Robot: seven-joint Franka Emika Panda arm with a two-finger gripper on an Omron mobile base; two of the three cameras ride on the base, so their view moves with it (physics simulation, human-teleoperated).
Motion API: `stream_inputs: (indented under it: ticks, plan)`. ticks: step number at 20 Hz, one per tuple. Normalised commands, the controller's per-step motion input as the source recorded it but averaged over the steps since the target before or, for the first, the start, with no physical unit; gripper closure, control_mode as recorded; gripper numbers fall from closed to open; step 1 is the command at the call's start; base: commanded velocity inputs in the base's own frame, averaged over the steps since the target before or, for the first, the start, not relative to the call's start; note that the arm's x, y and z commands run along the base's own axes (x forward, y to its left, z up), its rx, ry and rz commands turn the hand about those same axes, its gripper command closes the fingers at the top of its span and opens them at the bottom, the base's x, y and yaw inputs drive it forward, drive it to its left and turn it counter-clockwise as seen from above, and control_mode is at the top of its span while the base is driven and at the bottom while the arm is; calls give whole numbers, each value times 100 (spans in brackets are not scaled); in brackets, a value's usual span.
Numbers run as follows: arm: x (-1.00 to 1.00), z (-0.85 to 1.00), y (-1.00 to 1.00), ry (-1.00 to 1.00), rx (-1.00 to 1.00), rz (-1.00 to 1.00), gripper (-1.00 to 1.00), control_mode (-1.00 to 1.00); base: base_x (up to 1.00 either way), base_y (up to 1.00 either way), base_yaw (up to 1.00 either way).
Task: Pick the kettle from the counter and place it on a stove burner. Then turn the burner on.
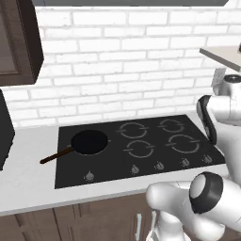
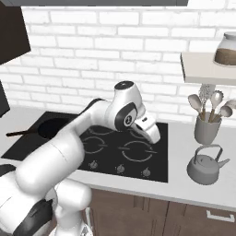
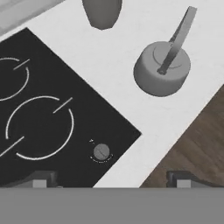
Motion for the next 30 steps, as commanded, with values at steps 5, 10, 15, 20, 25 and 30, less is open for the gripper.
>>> stream_inputs:
  ticks: [5, 10, 15, 20, 25, 30]
  plan:
    - [0, -1, -77, 5, 0, -43, -100, -100, 0, 0, 0]
    - [0, -8, -54, 1, 0, -34, -100, -100, 0, 0, 0]
    - [0, -22, -26, 0, 0, -24, -100, -100, 0, 0, 0]
    - [0, -28, -17, 0, 0, -20, -100, -100, 0, 0, 0]
    - [0, -18, -1, 0, 0, -15, -100, -100, 0, 0, 0]
    - [0, -11, -5, 0, 0, -13, -100, -100, 0, 0, 0]
